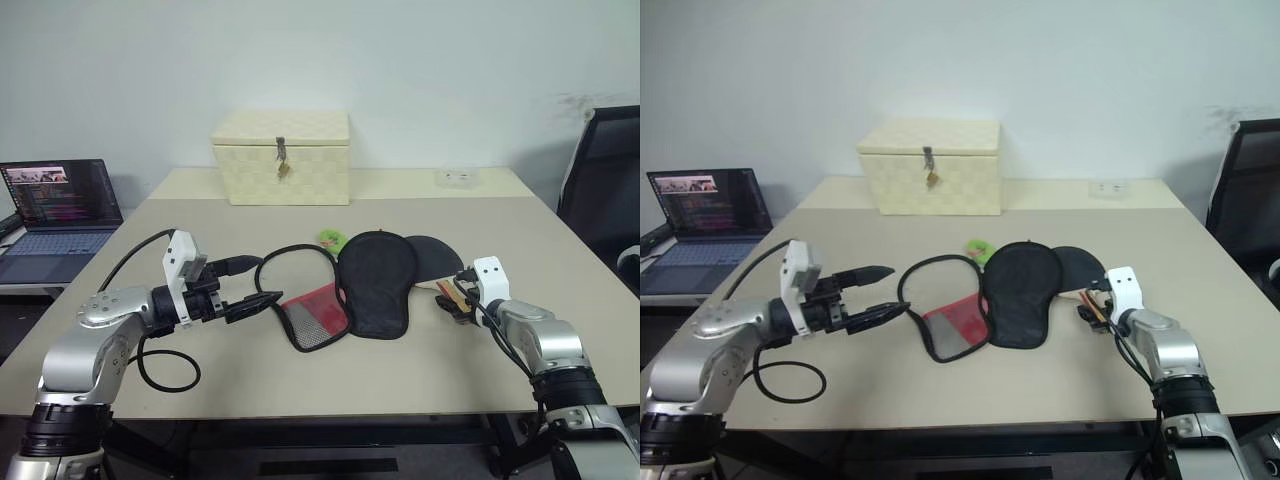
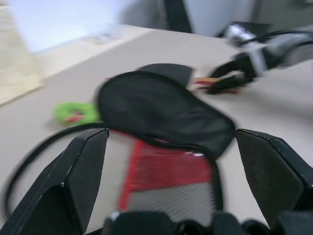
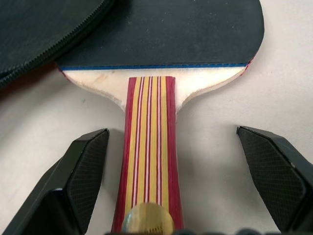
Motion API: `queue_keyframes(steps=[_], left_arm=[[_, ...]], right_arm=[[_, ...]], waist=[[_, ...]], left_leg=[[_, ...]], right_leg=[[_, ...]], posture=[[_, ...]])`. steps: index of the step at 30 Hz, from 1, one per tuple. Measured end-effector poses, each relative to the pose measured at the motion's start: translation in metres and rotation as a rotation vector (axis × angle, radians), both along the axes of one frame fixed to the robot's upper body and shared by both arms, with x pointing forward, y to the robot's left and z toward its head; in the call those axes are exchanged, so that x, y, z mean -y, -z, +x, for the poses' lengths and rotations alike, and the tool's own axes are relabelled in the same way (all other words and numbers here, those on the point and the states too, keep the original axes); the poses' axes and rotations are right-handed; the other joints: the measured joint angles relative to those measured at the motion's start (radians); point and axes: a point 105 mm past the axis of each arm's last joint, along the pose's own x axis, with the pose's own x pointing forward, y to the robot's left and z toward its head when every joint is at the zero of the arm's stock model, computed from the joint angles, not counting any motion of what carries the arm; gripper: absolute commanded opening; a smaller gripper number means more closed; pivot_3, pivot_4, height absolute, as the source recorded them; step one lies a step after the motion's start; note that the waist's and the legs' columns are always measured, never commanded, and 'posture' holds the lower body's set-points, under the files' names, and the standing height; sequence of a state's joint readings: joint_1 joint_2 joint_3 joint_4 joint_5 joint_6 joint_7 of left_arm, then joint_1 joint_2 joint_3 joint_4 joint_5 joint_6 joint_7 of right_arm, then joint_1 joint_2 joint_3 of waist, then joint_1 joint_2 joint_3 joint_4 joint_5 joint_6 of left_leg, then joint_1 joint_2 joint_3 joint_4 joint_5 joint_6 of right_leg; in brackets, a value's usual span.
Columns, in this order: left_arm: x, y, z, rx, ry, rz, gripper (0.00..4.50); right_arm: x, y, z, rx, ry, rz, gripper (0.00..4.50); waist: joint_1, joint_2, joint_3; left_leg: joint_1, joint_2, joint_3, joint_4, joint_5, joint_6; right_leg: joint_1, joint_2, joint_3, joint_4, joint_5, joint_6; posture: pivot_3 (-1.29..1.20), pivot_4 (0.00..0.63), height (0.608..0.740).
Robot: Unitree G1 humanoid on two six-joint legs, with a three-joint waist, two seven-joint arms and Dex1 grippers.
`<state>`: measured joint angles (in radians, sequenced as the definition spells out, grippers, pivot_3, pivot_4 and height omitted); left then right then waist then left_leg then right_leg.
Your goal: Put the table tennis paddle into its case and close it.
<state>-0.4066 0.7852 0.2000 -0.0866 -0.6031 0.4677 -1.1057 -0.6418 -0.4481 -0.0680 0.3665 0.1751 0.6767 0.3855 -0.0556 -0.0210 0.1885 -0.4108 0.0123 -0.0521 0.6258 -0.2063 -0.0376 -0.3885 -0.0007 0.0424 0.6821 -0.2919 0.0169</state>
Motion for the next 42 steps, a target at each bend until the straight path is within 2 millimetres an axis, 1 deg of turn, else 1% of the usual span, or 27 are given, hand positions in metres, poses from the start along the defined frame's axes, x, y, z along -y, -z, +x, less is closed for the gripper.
queue_keyframes(steps=[2, 6, 10, 11, 17, 20, 22, 25, 27, 28, 30, 32, 34, 35, 37, 39, 41, 42], left_arm=[[0.002, -0.001, -0.001, -0.007, 0.024, 0.001, 4.5], [0.008, -0.007, 0.0, 0.01, 0.046, 0.01, 4.5], [0.008, -0.004, 0.0, 0.002, 0.044, 0.012, 4.5], [0.008, -0.003, 0.0, 0.0, 0.043, 0.011, 4.5], [0.007, 0.0, -0.001, -0.012, 0.038, 0.01, 4.5], [0.007, 0.001, -0.001, -0.013, 0.039, 0.011, 4.5], [0.007, 0.001, -0.001, -0.013, 0.04, 0.011, 4.5], [0.007, 0.001, -0.001, -0.013, 0.041, 0.011, 4.5], [0.007, 0.001, -0.001, -0.013, 0.04, 0.011, 4.5], [0.007, 0.001, -0.001, -0.013, 0.04, 0.011, 4.5], [0.007, 0.001, -0.001, -0.014, 0.041, 0.011, 4.5], [0.005, 0.003, -0.002, -0.02, 0.038, 0.015, 4.5], [0.003, 0.006, -0.002, -0.03, 0.032, 0.02, 4.5], [0.002, 0.006, -0.002, -0.034, 0.028, 0.022, 4.5], [-0.003, 0.006, -0.002, -0.035, 0.01, 0.023, 4.5], [-0.005, 0.005, -0.002, -0.03, 0.004, 0.021, 4.5], [-0.006, 0.007, -0.003, -0.035, -0.001, 0.02, 4.5], [-0.008, 0.008, -0.003, -0.04, -0.007, 0.02, 4.5]], right_arm=[[-0.001, 0.001, 0.002, 0.001, 0.007, -0.005, 3.91], [-0.005, 0.001, 0.006, 0.008, 0.024, -0.03, 2.6], [0.0, 0.0, 0.008, 0.021, 0.062, -0.056, 1.31], [0.004, -0.001, 0.008, 0.025, 0.087, -0.073, 1.15], [0.029, -0.01, 0.006, 0.038, 0.162, -0.127, 1.16], [0.051, -0.019, 0.003, 0.048, 0.231, -0.144, 1.16], [0.063, -0.032, 0.0, 0.075, 0.272, -0.151, 1.16], [0.073, -0.054, -0.004, 0.13, 0.307, -0.156, 1.16], [0.077, -0.066, -0.007, 0.153, 0.321, -0.149, 1.16], [0.075, -0.072, -0.009, 0.164, 0.317, -0.138, 1.16], [0.064, -0.08, -0.012, 0.171, 0.278, -0.112, 1.16], [0.042, -0.086, -0.015, 0.168, 0.207, -0.064, 1.16], [0.01, -0.087, -0.02, 0.156, 0.119, -0.005, 1.16], [-0.003, -0.084, -0.022, 0.147, 0.085, 0.017, 1.16], [-0.044, -0.074, -0.031, 0.113, 0.007, 0.089, 1.16], [-0.083, -0.058, -0.04, 0.05, -0.079, 0.136, 1.16], [-0.096, -0.05, -0.042, 0.022, -0.094, 0.145, 1.16], [-0.097, -0.049, -0.042, 0.019, -0.086, 0.146, 1.16]], waist=[[-0.001, 0.0, 0.0], [-0.002, 0.0, 0.0], [0.001, 0.0, 0.0], [0.005, 0.0, 0.0], [0.025, 0.001, 0.0], [0.027, 0.001, 0.001], [0.025, 0.001, 0.001], [0.021, 0.001, 0.001], [0.017, 0.001, 0.001], [0.014, 0.001, 0.001], [0.009, 0.002, 0.001], [0.003, 0.002, 0.001], [-0.001, 0.002, 0.001], [-0.001, 0.002, 0.001], [-0.002, 0.002, 0.001], [0.0, 0.002, 0.001], [0.006, 0.002, 0.001], [0.013, 0.002, 0.001]], left_leg=[[0.001, 0.0, 0.0, 0.0, 0.0, 0.0], [0.003, 0.001, 0.002, 0.0, 0.0, 0.0], [0.002, 0.0, 0.002, 0.001, 0.0, 0.0], [0.002, 0.0, 0.001, 0.001, 0.0, 0.0], [-0.003, -0.001, -0.001, 0.001, 0.0, 0.0], [-0.005, -0.002, -0.002, 0.001, 0.0, 0.0], [-0.005, -0.002, 0.0, 0.0, 0.0, 0.001], [-0.006, -0.001, 0.001, -0.001, -0.001, 0.001], [-0.006, -0.001, 0.002, -0.001, -0.001, 0.001], [-0.006, 0.0, 0.002, -0.001, -0.001, 0.001], [-0.006, 0.0, 0.002, -0.001, -0.001, 0.001], [-0.006, 0.0, 0.002, -0.001, -0.001, 0.001], [-0.006, 0.001, 0.001, -0.001, -0.001, 0.001], [-0.006, 0.001, 0.001, -0.001, -0.001, 0.001], [-0.006, 0.002, 0.001, -0.002, -0.001, 0.001], [-0.006, 0.001, 0.0, -0.001, -0.001, 0.001], [-0.007, -0.001, 0.0, -0.001, -0.001, 0.001], [-0.008, -0.002, 0.0, -0.001, -0.001, 0.001]], right_leg=[[0.001, 0.0, 0.0, 0.0, 0.0, 0.0], [0.002, 0.002, 0.002, 0.0, 0.001, 0.001], [0.002, 0.001, 0.002, 0.0, 0.001, 0.002], [0.002, 0.001, 0.002, 0.0, 0.002, 0.002], [-0.002, 0.0, 0.001, -0.001, 0.002, 0.002], [-0.003, -0.001, 0.001, -0.001, 0.002, 0.002], [-0.004, -0.001, 0.001, -0.001, 0.002, 0.002], [-0.006, 0.0, 0.001, -0.001, 0.002, 0.001], [-0.007, -0.001, 0.002, -0.001, 0.002, 0.001], [-0.007, 0.0, 0.002, -0.001, 0.002, 0.001], [-0.007, 0.0, 0.002, 0.0, 0.002, 0.001], [-0.007, 0.0, 0.002, 0.0, 0.002, 0.001], [-0.007, 0.0, 0.002, 0.0, 0.002, 0.001], [-0.007, -0.001, 0.002, 0.0, 0.002, 0.001], [-0.007, 0.0, 0.002, 0.0, 0.001, 0.001], [-0.008, -0.001, 0.001, 0.0, 0.001, 0.001], [-0.007, -0.001, 0.001, 0.0, 0.001, 0.001], [-0.007, -0.001, 0.0, 0.0, 0.001, 0.001]], posture=[[0.0, 0.15, 0.74], [0.0, 0.15, 0.74], [0.0, 0.15, 0.74], [0.0, 0.15, 0.74], [0.0, 0.15, 0.74], [0.0, 0.15, 0.74], [0.0, 0.15, 0.74], [0.0, 0.15, 0.74], [0.0, 0.15, 0.74], [0.0, 0.15, 0.74], [0.0, 0.15, 0.74], [0.0, 0.15, 0.74], [0.0, 0.15, 0.74], [0.0, 0.15, 0.74], [0.0, 0.15, 0.74], [0.0, 0.15, 0.74], [0.0, 0.15, 0.74], [0.0, 0.15, 0.74]])
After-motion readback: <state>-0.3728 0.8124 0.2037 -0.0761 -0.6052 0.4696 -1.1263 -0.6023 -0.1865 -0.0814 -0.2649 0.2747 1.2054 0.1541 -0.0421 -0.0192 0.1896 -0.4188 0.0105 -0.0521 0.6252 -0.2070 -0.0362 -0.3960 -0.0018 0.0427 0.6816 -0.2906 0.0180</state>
